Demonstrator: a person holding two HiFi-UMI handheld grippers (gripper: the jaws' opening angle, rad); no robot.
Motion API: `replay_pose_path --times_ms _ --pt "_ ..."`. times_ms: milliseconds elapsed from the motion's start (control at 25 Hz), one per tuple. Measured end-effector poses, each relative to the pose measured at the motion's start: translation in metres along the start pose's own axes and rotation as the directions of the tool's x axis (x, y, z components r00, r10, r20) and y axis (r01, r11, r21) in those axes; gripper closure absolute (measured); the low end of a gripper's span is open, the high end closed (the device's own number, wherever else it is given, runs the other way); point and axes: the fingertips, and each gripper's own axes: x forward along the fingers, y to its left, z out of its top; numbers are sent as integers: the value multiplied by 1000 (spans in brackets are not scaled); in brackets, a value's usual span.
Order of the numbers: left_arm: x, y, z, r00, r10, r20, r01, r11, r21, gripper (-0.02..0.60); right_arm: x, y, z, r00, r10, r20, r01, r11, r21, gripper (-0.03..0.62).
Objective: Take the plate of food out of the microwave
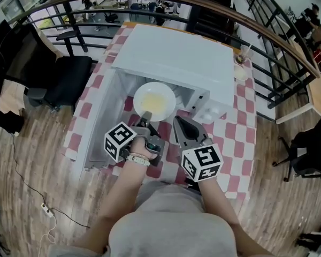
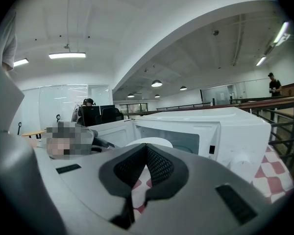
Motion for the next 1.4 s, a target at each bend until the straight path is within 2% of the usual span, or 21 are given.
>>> replay_pose_path --times_ms 400,840,1400 --pt "-23 -17 -1 1000 -17 -17 17 1000 5 571 -5 16 19 999 18 48 -18 1000 -9 569" --pt "-41 -35 -4 999 -26 -36 27 1000 16 571 -13 16 40 996 2 91 -2 1000 5 569" --pt "-39 -75 -7 994 -95 -49 96 995 30 571 -25 8 62 989 -30 142 35 999 -35 569"
